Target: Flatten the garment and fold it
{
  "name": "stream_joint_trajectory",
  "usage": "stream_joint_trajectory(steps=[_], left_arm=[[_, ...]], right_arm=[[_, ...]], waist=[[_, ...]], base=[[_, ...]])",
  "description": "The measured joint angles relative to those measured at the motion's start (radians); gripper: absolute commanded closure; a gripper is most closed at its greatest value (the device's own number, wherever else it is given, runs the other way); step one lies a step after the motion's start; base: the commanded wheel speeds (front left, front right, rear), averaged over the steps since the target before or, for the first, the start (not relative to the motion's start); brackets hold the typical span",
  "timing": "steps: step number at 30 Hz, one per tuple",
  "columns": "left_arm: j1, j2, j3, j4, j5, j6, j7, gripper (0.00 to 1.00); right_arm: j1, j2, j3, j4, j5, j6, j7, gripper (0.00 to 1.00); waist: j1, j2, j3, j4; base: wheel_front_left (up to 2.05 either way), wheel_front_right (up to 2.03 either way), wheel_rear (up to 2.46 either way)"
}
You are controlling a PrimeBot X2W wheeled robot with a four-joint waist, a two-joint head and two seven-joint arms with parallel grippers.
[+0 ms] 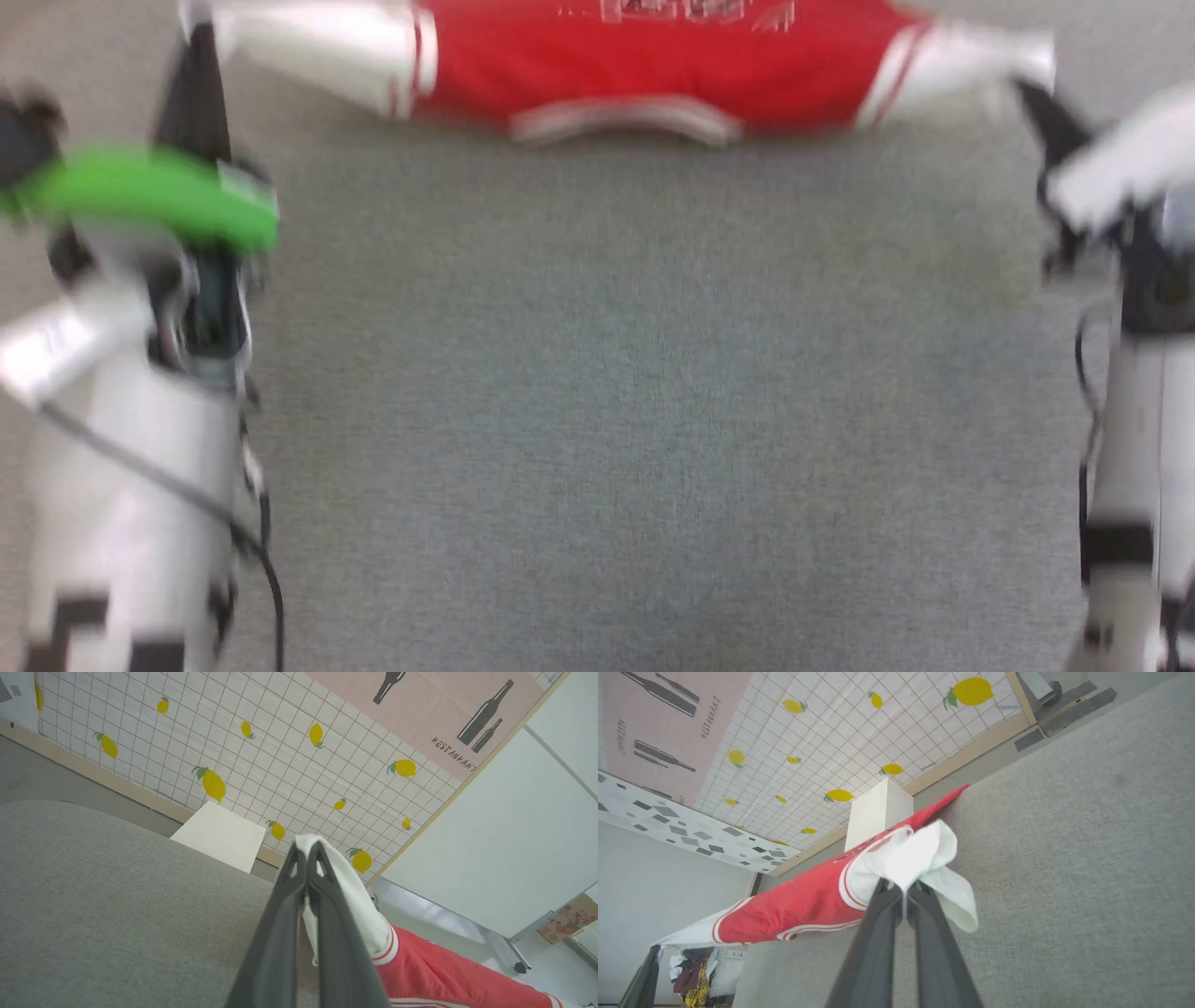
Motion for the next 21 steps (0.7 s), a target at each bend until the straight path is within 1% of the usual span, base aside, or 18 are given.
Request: stream_joint_trajectory(steps=[3, 7, 11, 15, 18, 20, 21], left_arm=[[0.163, -0.002, 0.015, -0.097, -0.015, 0.030, 0.004, 1.00], [0.388, -0.004, 0.019, -0.252, -0.014, 0.104, 0.027, 1.00], [0.598, -0.016, 0.017, -0.390, -0.022, 0.182, 0.076, 1.00], [0.746, -0.032, 0.020, -0.503, -0.053, 0.249, 0.124, 1.00], [0.823, -0.028, 0.029, -0.569, -0.058, 0.303, 0.161, 1.00], [0.862, -0.010, 0.019, -0.602, -0.047, 0.335, 0.201, 1.00], [0.880, 0.001, 0.009, -0.613, -0.044, 0.349, 0.224, 1.00]], right_arm=[[0.152, 0.000, -0.009, -0.103, 0.052, 0.000, 0.043, 1.00], [0.328, 0.000, -0.028, -0.225, 0.098, 0.000, 0.099, 1.00], [0.489, 0.000, -0.058, -0.333, 0.118, 0.000, 0.151, 1.00], [0.631, -0.001, -0.079, -0.434, 0.111, 0.000, 0.214, 1.00], [0.704, 0.000, -0.078, -0.499, 0.110, 0.000, 0.263, 1.00], [0.742, -0.001, -0.061, -0.553, 0.061, 0.000, 0.303, 1.00], [0.760, -0.001, -0.046, -0.582, 0.016, 0.000, 0.331, 1.00]], waist=[[0.0000, 0.0000, -0.060, 0.003], [0.0000, 0.0000, -0.141, 0.003], [0.0000, 0.0000, -0.215, 0.003], [-0.0001, 0.0000, -0.273, 0.006], [-0.0001, 0.0000, -0.303, 0.007], [-0.0001, 0.0000, -0.314, 0.007], [-0.0001, 0.0000, -0.316, 0.005]], base=[[0.00, 0.00, 0.00], [0.00, 0.00, 0.00], [0.00, 0.00, 0.00], [0.00, 0.00, 0.00], [0.00, 0.00, 0.00], [0.00, 0.00, 0.00], [0.00, 0.00, 0.00]])
